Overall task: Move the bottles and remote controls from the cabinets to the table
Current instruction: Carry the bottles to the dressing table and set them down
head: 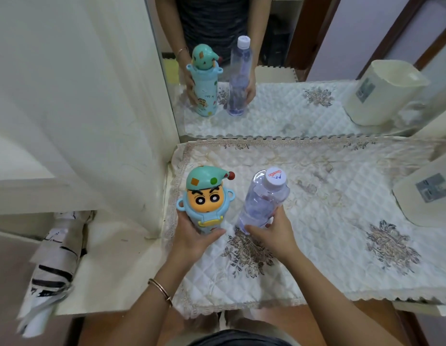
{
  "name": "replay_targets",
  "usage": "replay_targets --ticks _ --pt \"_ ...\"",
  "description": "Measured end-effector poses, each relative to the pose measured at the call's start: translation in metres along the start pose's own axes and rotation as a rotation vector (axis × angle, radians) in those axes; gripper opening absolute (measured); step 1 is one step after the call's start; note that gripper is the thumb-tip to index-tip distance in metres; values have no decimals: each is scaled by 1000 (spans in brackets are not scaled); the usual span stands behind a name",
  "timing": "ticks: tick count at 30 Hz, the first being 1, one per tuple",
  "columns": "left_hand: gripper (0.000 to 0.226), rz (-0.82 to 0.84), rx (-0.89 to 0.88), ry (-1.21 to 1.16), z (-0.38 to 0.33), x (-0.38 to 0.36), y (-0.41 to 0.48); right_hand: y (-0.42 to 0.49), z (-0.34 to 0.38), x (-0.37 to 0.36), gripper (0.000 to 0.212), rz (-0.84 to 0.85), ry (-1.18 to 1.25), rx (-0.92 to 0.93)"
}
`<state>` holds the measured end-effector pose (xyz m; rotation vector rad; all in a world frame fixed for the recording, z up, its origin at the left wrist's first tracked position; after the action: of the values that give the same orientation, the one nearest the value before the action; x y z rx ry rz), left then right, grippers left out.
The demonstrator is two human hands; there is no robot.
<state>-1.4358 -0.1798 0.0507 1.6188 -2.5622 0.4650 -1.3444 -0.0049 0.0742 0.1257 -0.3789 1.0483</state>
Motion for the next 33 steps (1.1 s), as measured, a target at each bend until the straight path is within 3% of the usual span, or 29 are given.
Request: replay_targets --ticks 11,19,21,24,26,28,31,33 --pt "88 69 55 -47 7 5 11 -4 -6 0 60 -28 42 -40" --pt "79 130 -19 -30 2 1 9 -7 -2 -2 61 -18 4 -9" --pt "80 145 -27 -2 2 1 7 -13 -9 -3 59 -24 7 -52" --pt "89 140 -4 34 11 7 3 -36 -30 4 71 -84 15 -194" --pt "97 104 30 139 22 15 -4 -58 -43 17 61 -158 -12 -250" --pt "90 35 78 194 34 23 -18 -87 -53 35 43 -254 -40 -288" --pt "57 -79 68 198 38 33 -48 -147 -71 61 30 -412 -43 -394" --pt "35 -1 20 236 37 22 -63 -199 -90 72 28 -489 -64 -505"
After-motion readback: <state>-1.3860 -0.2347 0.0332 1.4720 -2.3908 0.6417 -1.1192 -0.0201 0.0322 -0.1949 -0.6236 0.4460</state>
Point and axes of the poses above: each hand's wrist, its own y-axis towards the middle knuckle, its own x-axis out of the back of the hand, z = x × y, the point moved 8 cm from there along y, towards the middle knuckle, and after that the axes turned 5 degrees about x, right-handed, at the moved point
